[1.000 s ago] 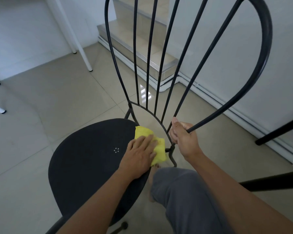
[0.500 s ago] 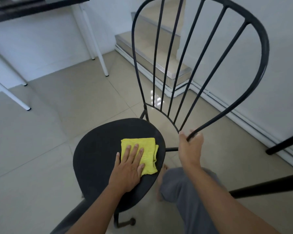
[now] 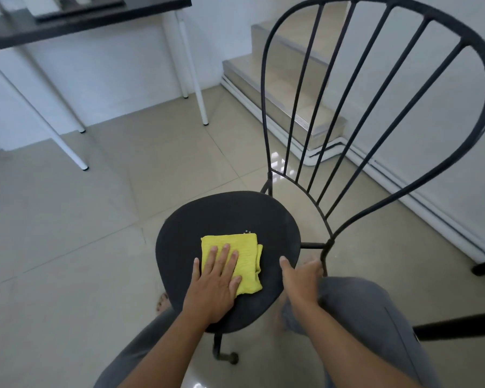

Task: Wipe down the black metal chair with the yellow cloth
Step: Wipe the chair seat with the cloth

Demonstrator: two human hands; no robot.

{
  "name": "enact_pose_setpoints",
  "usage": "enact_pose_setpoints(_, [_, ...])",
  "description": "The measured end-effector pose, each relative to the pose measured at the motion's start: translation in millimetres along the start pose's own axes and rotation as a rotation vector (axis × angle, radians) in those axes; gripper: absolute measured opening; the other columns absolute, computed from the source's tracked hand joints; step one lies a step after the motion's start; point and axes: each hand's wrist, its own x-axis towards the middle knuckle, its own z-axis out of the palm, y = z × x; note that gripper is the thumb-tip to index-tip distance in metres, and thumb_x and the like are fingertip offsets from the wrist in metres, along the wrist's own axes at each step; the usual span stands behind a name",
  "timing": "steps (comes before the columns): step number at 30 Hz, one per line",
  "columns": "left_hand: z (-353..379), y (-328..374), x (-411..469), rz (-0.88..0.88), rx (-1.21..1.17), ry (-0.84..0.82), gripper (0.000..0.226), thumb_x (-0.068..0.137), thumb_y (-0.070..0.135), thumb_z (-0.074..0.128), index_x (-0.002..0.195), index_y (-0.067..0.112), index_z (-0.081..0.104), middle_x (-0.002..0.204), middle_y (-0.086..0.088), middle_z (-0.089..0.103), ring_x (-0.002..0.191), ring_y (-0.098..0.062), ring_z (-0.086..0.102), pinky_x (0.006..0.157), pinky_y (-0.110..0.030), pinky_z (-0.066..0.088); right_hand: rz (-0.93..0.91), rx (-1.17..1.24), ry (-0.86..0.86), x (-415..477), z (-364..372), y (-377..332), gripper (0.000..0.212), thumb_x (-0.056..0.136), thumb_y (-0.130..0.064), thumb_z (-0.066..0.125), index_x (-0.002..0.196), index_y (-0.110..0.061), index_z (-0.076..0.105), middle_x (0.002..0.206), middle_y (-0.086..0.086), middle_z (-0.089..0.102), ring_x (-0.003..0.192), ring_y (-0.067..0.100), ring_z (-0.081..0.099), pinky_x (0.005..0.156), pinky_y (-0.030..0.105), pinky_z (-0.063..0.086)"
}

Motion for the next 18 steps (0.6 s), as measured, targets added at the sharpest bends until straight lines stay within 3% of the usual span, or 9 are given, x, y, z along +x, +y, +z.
enact_pose_setpoints(5, [5.3,-9.9,-10.7,-0.025,-0.027,0.027,0.081,0.081,0.062,-0.028,0.154,0.032,-0.012,0.161,0.009,-0.022,0.148,-0.022,-0.021,0.114,-0.051,-0.011,0.138,0.097,-0.122,-2.9,10.5,13.5,0.077,0.088,-0.029,0.071,0.147,-0.010,0.025,0.139,0.014,0.053,0.121,0.032,0.057,0.102,0.049,0.049])
enact_pose_setpoints(8, [6.9,-15.9,-15.9,-0.051,-0.027,0.032,0.082,0.081,0.063,-0.029,0.154,0.032,-0.012,0.161,0.009,-0.021,0.148,-0.022,-0.020,0.115,-0.051,-0.010,0.183,0.145,-0.154,-5.1,16.1,17.1,0.059,0.089,-0.027,0.070,0.135,-0.011,0.036,0.128,0.011,0.060,0.110,0.030,0.061,0.099,0.050,0.050])
enact_pose_setpoints(15, [10.6,-21.4,-21.9,-0.112,0.005,0.001,0.064,0.101,0.054,0.005,0.154,0.025,0.025,0.162,0.002,0.022,0.148,-0.028,0.022,0.111,-0.056,0.021,0.280,0.496,-0.196,0.2,24.9,23.4,0.032,0.091,-0.013,0.069,0.116,-0.013,0.048,0.112,0.010,0.065,0.100,0.029,0.066,0.091,0.048,0.056])
enact_pose_setpoints(18, [11.3,-21.4,-21.7,-0.081,-0.008,0.028,0.067,0.098,0.057,-0.004,0.156,0.028,0.010,0.164,0.005,0.005,0.151,-0.026,0.004,0.114,-0.054,0.006,0.299,0.582,-0.201,1.5,26.7,25.0,0.022,0.088,-0.011,0.073,0.104,-0.015,0.059,0.108,0.012,0.071,0.096,0.032,0.069,0.085,0.047,0.058])
